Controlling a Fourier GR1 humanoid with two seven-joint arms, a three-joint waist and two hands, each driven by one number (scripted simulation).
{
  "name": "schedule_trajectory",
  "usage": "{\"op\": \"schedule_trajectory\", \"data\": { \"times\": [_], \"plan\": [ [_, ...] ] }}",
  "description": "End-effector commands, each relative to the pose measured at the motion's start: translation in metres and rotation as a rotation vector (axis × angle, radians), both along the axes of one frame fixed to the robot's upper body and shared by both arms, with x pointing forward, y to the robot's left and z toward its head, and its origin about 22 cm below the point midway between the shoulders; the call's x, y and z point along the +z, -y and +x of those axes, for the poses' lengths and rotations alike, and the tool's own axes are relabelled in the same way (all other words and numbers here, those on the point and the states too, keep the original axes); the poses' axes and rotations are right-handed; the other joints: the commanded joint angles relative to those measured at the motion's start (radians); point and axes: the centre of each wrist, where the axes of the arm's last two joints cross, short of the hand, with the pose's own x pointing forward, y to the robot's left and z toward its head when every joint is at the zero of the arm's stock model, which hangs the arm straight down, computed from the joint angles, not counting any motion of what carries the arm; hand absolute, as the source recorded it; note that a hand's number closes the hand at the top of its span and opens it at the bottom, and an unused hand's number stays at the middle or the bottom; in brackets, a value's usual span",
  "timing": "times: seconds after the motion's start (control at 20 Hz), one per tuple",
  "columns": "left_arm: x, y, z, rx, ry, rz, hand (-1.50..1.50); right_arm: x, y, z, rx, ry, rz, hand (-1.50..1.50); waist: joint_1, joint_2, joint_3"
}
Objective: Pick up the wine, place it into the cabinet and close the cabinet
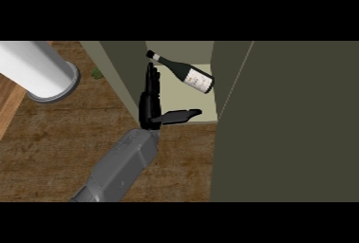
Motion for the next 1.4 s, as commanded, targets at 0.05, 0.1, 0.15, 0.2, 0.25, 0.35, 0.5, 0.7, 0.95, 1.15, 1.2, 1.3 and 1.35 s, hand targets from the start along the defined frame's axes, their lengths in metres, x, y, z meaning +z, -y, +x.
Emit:
{"op": "schedule_trajectory", "data": {
  "times": [0.05, 0.1, 0.15, 0.2, 0.25, 0.35, 0.5, 0.7, 0.95, 1.15, 1.2, 1.3, 1.35],
  "plan": [
    [-0.008, 0.027, -0.056, -0.032, -0.008, -0.009, -1.5, 0.005, -0.005, -0.016, -0.02, 0.029, 0.023, -1.5, 0.029, -0.001, 0.0],
    [-0.007, 0.025, -0.056, -0.009, 0.023, 0.009, -1.5, 0.021, 0.002, -0.027, -0.02, 0.035, 0.018, -1.5, 0.032, -0.001, 0.0],
    [0.007, 0.037, -0.058, -0.022, 0.016, 0.006, -1.5, 0.014, 0.007, -0.023, -0.005, 0.028, 0.017, -1.5, 0.027, 0.001, 0.0],
    [0.004, 0.037, -0.073, -0.03, 0.026, -0.006, -1.5, 0.007, -0.001, -0.01, -0.034, 0.028, 0.011, -1.5, 0.037, 0.001, 0.0],
    [0.018, 0.051, -0.075, -0.05, 0.029, 0.001, -1.5, 0.015, 0.003, -0.022, -0.024, 0.034, 0.011, -1.5, 0.028, 0.0, 0.0],
    [0.007, 0.046, -0.095, -0.013, 0.042, -0.011, -1.5, 0.013, 0.008, -0.03, -0.008, 0.044, 0.006, -1.5, 0.028, 0.001, 0.0],
    [0.012, 0.049, -0.115, -0.047, 0.055, -0.059, -1.5, 0.019, 0.01, -0.04, -0.024, 0.036, -0.006, -1.5, 0.029, -0.001, 0.0],
    [0.038, 0.041, -0.138, -0.017, 0.059, -0.082, -1.5, 0.016, 0.011, -0.033, -0.035, 0.035, 0.014, -1.5, 0.037, -0.001, 0.0],
    [0.047, 0.025, -0.16, 0.023, 0.042, -0.05, -1.5, 0.031, 0.01, -0.024, -0.017, 0.04, 0.0, -1.5, 0.037, 0.001, 0.0],
    [0.052, 0.009, -0.179, 0.01, 0.072, -0.088, -1.5, 0.017, -0.003, -0.029, -0.004, 0.04, 0.021, -1.5, 0.035, 0.003, 0.0],
    [0.054, 0.01, -0.193, -0.014, 0.076, -0.113, -1.5, 0.006, 0.011, -0.025, -0.003, 0.036, -0.01, -1.5, 0.033, 0.003, 0.0],
    [0.056, -0.006, -0.203, -0.048, 0.075, -0.076, -1.5, 0.003, 0.0, -0.021, 0.041, -0.001, -0.004, -1.5, 0.036, 0.003, 0.0],
    [0.039, 0.0, -0.215, -0.057, 0.074, -0.087, -1.5, 0.0, 0.019, -0.023, 0.05, -0.012, -0.001, -1.5, 0.032, 0.003, 0.0]
  ]
}}
